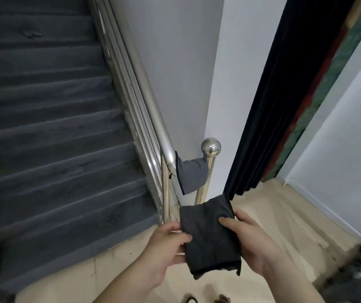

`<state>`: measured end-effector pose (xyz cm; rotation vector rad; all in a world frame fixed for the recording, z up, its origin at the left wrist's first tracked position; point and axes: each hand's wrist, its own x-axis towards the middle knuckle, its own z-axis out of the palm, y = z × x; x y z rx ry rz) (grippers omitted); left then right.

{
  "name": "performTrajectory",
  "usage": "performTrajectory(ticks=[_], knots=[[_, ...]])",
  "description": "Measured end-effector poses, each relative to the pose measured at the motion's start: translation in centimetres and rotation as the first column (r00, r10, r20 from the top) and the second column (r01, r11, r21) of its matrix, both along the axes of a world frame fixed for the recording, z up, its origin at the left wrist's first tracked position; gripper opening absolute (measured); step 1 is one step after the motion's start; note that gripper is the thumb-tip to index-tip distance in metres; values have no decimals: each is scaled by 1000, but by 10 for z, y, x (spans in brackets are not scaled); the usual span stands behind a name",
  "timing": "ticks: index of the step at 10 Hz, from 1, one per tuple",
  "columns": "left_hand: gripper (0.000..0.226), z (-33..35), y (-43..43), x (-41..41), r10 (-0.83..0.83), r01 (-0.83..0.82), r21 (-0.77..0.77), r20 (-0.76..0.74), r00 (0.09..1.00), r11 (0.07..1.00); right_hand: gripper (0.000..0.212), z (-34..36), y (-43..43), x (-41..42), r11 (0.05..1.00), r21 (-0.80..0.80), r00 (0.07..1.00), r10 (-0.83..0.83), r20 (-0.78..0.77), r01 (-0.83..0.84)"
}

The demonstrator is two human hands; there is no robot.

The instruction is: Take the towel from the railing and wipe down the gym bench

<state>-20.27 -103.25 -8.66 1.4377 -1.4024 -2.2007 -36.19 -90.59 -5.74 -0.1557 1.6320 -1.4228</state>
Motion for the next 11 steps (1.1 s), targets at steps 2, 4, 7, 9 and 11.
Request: performTrajectory(ticks=[2,4,7,9,11], knots=[[23,-4,-114,-98,100,-102,-104,-20,995,989,21,-15,-135,-107,997,61,999,39,-24,-38],[23,-20,-207,-157,162,-152,-141,63,985,978,26,-37,-233,-151,996,82,999,-14,-34,17],[35,-54,-270,-205,17,10,-255,104,994,967,27,-51,-296,-162,972,232,843,108,-527,20],[35,-68,-291,-200,-265,429,-569,351,898,702,48,-79,-276,-158,758,652,644,489,-588,18],[21,-67,-286,-212,-254,500,-714,432,865,490,26,-78,-242,-170,866,500,764,325,-557,-4]])
